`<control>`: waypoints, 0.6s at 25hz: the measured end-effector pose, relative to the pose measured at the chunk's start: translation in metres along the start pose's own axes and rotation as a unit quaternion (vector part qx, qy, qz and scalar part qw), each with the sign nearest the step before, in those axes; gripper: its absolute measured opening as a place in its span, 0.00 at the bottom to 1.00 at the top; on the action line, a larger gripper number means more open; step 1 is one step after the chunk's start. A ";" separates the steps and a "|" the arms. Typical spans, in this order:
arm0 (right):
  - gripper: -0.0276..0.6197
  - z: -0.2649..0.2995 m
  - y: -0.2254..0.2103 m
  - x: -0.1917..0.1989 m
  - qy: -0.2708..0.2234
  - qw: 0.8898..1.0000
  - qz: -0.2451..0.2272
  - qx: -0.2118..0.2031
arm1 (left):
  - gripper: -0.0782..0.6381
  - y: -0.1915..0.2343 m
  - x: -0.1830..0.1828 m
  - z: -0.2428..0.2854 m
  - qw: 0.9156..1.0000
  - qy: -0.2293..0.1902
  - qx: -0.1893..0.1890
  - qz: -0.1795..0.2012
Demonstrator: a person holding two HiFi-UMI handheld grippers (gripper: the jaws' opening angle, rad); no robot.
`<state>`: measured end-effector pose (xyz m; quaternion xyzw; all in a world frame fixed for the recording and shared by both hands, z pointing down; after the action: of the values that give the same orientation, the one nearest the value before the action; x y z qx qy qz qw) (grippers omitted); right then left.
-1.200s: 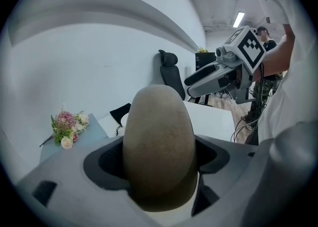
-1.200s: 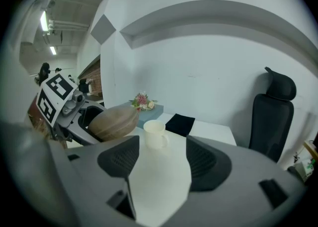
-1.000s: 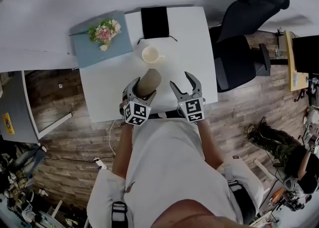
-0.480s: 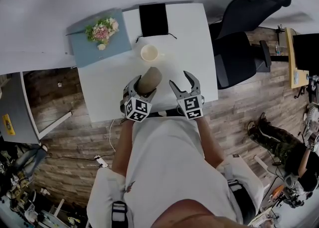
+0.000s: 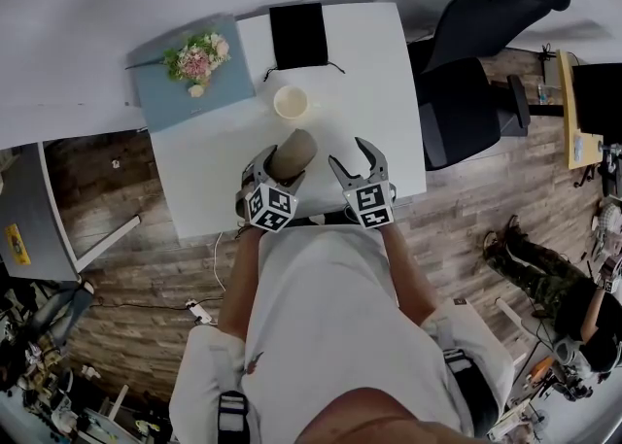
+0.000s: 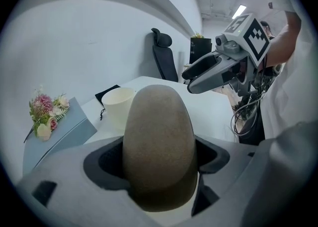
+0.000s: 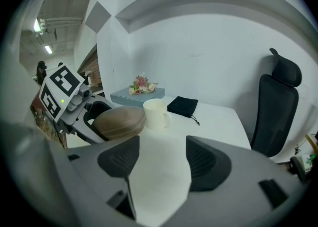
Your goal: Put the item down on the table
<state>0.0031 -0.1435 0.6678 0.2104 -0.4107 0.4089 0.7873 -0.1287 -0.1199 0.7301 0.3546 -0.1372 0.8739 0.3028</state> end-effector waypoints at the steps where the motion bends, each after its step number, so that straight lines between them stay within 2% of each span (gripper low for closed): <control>1: 0.50 0.001 0.000 0.002 0.003 1.000 0.001 -0.001 | 0.66 0.000 0.001 0.002 1.000 0.004 0.001 0.000; 15: 0.49 0.013 0.000 0.021 0.029 1.000 0.001 -0.009 | 0.66 -0.002 0.022 0.022 0.997 0.069 0.014 0.007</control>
<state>0.0042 -0.1426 0.6921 0.1913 -0.3916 0.4120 0.8002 -0.1278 -0.1190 0.7613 0.2968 -0.1059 0.9002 0.3005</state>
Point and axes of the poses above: the fingertips, and each gripper's own axes: z forward along the fingers, y to its left, x out of its underside, the point moved 2 cm from there along -z, backward along the fingers, and after that the axes turned 3 degrees about -y, right-handed, at the moved point
